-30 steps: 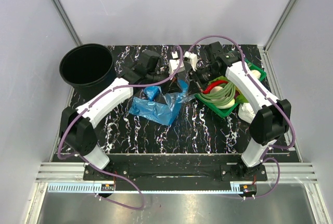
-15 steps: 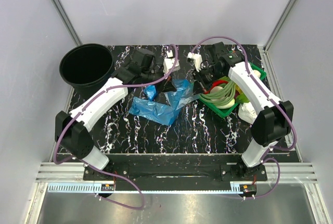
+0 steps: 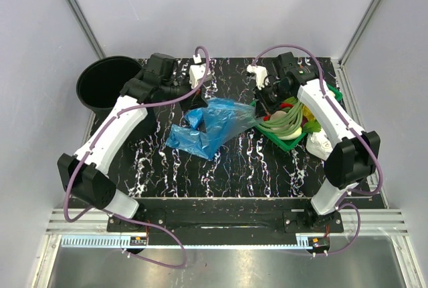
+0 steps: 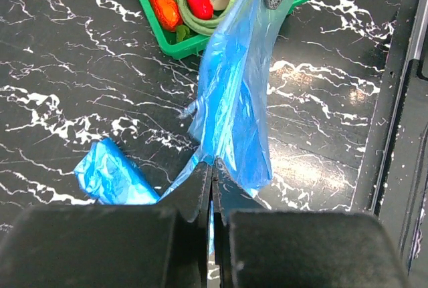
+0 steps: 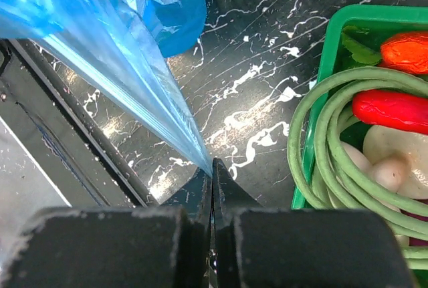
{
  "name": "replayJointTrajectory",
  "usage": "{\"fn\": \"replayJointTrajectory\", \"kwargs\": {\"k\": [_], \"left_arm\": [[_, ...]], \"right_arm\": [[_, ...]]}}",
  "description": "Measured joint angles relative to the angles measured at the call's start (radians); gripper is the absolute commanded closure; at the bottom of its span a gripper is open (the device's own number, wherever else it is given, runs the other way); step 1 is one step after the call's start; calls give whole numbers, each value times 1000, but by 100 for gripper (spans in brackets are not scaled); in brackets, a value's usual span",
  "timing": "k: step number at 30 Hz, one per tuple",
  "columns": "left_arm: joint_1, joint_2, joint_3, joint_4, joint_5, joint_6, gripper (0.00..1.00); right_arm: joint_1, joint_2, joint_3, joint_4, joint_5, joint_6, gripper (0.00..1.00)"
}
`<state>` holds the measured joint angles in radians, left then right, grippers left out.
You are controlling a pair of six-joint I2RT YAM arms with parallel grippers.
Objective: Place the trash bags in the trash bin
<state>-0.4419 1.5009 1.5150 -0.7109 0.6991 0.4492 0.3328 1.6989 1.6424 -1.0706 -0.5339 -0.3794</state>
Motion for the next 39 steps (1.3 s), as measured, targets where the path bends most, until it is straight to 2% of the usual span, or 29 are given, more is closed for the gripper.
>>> {"fn": "replayJointTrajectory", "kwargs": {"k": [13, 32, 35, 37, 39], "left_arm": [[43, -34, 48, -124, 0, 67, 100], [117, -53, 48, -119, -44, 74, 100], [132, -63, 48, -120, -45, 78, 100], [140, -67, 48, -123, -45, 85, 100], [157, -73, 48, -126, -58, 104, 100]], "right_arm": [[6, -50, 18, 61, 81, 29, 100], [7, -112, -55, 81, 15, 5, 99], [7, -121, -73, 83, 11, 0, 95], [7, -124, -74, 81, 5, -6, 85], [3, -127, -74, 57, 9, -14, 70]]}}
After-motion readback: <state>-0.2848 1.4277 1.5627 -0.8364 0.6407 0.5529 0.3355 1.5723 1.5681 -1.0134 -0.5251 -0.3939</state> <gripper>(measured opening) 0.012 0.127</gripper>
